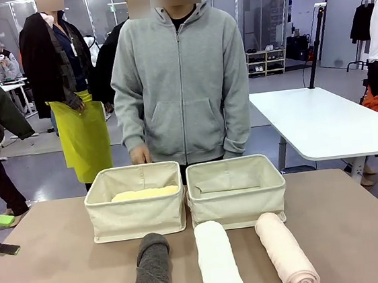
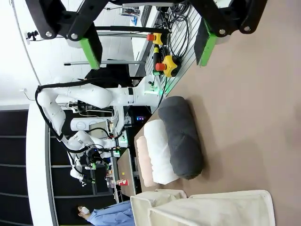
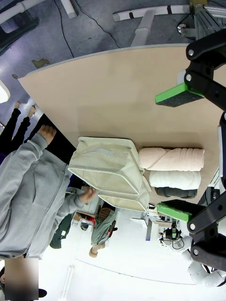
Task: Divide the towels into two baskets.
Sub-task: Pick up one hotel-folded towel from the bottom of the table and place it in the Fabric basket indicated by the person.
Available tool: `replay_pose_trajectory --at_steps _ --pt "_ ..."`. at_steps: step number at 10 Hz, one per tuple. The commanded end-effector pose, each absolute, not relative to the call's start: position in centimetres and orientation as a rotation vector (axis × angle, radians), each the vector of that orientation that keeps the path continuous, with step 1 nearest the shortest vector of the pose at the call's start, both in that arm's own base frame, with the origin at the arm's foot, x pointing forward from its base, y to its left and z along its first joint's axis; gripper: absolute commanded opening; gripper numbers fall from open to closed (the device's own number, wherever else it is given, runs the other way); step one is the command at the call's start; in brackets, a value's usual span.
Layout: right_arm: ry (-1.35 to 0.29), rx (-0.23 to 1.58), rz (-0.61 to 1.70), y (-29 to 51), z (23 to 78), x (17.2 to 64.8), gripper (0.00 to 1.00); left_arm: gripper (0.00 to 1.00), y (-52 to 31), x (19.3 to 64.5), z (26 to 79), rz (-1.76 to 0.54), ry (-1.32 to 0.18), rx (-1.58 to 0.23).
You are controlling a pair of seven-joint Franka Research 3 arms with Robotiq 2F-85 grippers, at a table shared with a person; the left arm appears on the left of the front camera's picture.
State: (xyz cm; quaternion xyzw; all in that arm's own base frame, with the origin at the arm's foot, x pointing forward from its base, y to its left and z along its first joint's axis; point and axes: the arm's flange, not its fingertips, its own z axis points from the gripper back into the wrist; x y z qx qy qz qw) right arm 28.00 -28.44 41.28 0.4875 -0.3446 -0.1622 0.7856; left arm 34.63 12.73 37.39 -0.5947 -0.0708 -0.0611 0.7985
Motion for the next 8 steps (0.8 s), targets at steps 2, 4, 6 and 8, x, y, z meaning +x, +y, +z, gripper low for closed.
replay_pose_trajectory --at_steps 2,4,6,8 --pt "-0.754 1.054 -0.351 -28.46 41.52 27.89 1.00 1.00 12.85 34.40 37.86 -0.129 -0.146 -1.268" --pt "-0.754 1.054 -0.351 -28.46 41.52 27.89 1.00 1.00 12.85 34.40 37.86 -0.129 -0.146 -1.268" --pt "-0.754 1.054 -0.351 -28.46 41.52 27.89 1.00 1.00 12.85 34.40 37.86 -0.129 -0.146 -1.268" --pt "-0.754 1.054 -0.351 -28.46 41.52 27.89 1.00 1.00 12.85 34.40 37.86 -0.129 -0.146 -1.268"
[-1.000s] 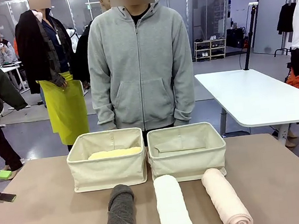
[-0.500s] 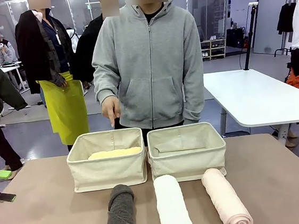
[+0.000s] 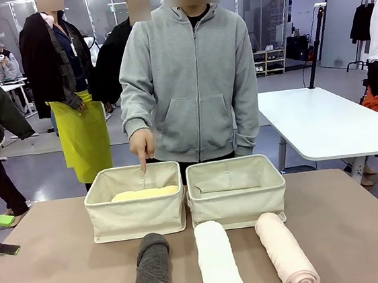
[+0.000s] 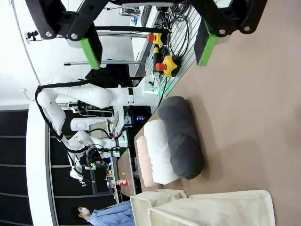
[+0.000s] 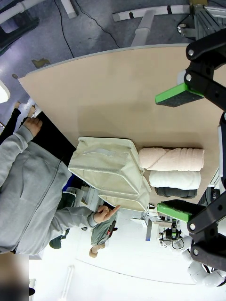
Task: Divide the towels into two baskets.
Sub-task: Pick up one hotel-folded towel from the bottom of the table and place it in the Fabric basket indicated by the person.
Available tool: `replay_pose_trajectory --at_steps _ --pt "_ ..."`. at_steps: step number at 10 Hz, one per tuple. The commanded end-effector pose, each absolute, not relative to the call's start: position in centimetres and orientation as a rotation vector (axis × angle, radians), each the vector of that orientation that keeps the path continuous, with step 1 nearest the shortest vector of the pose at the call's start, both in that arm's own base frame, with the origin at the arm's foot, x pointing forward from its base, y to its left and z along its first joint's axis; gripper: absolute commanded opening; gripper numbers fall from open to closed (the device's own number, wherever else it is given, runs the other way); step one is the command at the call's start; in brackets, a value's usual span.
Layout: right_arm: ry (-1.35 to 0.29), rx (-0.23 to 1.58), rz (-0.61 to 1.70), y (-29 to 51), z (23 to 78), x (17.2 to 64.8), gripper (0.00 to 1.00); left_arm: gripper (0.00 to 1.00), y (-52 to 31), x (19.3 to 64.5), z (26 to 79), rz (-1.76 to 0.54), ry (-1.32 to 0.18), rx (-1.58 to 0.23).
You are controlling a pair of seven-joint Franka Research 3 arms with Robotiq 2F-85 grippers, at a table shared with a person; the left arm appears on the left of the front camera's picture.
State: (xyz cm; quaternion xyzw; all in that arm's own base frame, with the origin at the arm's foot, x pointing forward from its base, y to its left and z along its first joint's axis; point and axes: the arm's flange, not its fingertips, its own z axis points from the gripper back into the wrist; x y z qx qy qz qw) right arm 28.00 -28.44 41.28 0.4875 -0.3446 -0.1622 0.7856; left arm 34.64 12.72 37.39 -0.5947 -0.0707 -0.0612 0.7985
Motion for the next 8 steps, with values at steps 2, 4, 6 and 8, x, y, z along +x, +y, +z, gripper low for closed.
replay_pose_trajectory --at_steps 2,4,6,8 --pt "-0.754 1.054 -0.351 -28.5 41.5 27.9 1.00 1.00 12.8 34.4 37.9 -0.129 -0.146 -1.268" --pt "-0.754 1.054 -0.351 -28.5 41.5 27.9 1.00 1.00 12.8 34.4 37.9 -0.129 -0.146 -1.268" --pt "-0.754 1.054 -0.351 -28.5 41.5 27.9 1.00 1.00 12.7 34.6 37.4 -0.131 -0.152 -1.276" --pt "-0.754 1.054 -0.351 -28.5 41.5 27.9 1.00 1.00 6.7 36.2 37.7 -0.204 -0.090 -1.219"
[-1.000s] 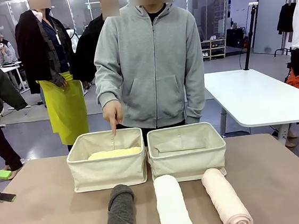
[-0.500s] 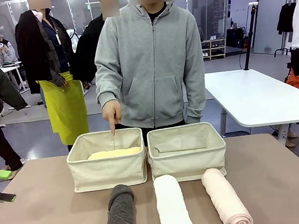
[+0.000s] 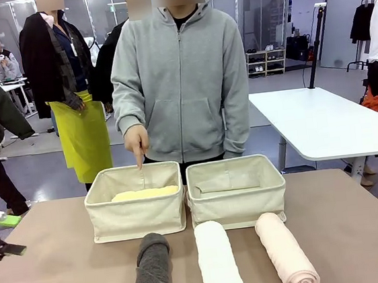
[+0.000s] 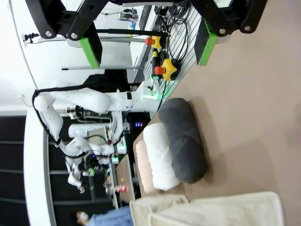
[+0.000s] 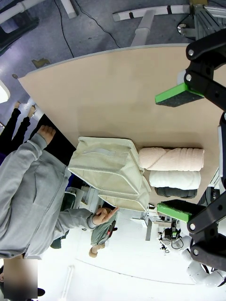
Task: Divide the towels into two baskets.
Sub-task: Pick up one hotel-folded towel from the bottom of the table and place it in the Fabric basket indicated by the person.
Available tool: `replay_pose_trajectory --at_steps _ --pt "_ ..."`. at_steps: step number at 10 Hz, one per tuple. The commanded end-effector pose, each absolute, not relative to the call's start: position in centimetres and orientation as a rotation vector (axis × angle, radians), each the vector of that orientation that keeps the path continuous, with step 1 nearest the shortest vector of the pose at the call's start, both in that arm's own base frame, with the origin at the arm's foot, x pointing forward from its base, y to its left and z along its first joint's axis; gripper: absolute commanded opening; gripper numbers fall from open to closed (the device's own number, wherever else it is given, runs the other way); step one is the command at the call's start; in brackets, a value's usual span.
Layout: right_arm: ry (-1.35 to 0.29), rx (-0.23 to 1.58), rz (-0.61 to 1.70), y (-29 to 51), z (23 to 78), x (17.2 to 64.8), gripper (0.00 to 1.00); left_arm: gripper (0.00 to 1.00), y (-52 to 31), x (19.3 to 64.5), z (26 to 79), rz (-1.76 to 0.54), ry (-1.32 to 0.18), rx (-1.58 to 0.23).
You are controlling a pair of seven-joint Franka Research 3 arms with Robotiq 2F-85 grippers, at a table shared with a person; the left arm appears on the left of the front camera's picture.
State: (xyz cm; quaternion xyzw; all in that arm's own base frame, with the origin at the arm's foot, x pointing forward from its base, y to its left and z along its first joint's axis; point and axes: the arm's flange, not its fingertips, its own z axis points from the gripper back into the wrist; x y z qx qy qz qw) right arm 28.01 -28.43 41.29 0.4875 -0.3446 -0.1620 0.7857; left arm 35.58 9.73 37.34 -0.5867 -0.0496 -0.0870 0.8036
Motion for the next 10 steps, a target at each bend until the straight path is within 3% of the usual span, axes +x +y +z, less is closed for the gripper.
replay_pose_trajectory --at_steps 1,10 --pt "-0.754 1.054 -0.351 -28.5 41.5 27.9 1.00 1.00 3.4 36.6 37.5 -0.196 -0.073 -1.205" --pt "-0.754 1.054 -0.351 -28.5 41.5 27.9 1.00 1.00 -14.9 36.6 33.0 0.019 0.026 -0.818"
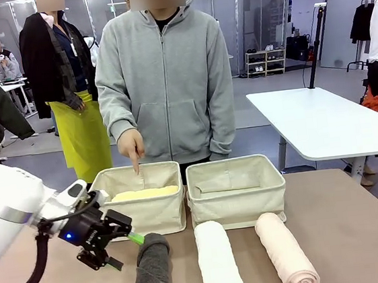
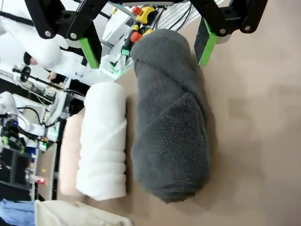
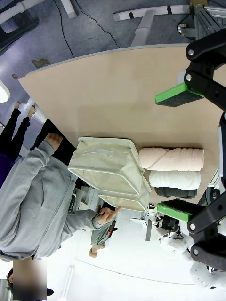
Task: Divide the towels into two baskets.
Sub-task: Pick up one hotel-folded towel from the bottom of the table and place it in the Fabric basket indicated by the person.
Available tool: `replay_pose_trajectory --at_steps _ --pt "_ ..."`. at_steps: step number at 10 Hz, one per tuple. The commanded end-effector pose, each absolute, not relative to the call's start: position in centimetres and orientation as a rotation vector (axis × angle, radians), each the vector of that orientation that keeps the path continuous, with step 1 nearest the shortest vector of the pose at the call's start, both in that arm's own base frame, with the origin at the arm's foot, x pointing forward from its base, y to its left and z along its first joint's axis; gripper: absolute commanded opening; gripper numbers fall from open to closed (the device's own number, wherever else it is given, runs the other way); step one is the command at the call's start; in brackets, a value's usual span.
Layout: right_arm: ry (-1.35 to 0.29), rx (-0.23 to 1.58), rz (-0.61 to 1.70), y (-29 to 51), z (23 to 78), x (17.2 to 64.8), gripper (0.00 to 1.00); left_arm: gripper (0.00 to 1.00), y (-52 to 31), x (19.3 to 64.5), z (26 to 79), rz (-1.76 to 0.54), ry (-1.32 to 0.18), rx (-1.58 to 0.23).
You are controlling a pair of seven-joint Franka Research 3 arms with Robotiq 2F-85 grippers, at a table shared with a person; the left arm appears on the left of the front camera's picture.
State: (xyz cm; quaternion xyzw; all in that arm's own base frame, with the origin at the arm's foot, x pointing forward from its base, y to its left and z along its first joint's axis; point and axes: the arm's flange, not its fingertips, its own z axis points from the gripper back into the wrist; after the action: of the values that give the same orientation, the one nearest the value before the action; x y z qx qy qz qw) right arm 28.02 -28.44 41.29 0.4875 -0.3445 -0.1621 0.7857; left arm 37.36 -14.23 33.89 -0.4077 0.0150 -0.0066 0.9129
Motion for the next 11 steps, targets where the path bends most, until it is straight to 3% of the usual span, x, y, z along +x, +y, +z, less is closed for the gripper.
replay_pose_trajectory --at_steps 1,8,11 --pt "-0.754 1.054 -0.351 -28.5 41.5 27.9 1.00 1.00 -15.5 36.5 32.5 0.026 0.024 -0.796" --pt "-0.754 1.054 -0.351 -28.5 41.5 27.9 1.00 1.00 -19.2 36.4 29.8 0.063 0.014 -0.691" --pt "-0.754 1.054 -0.351 -28.5 41.5 27.9 1.00 0.72 -19.2 36.1 29.5 0.070 0.015 -0.696"
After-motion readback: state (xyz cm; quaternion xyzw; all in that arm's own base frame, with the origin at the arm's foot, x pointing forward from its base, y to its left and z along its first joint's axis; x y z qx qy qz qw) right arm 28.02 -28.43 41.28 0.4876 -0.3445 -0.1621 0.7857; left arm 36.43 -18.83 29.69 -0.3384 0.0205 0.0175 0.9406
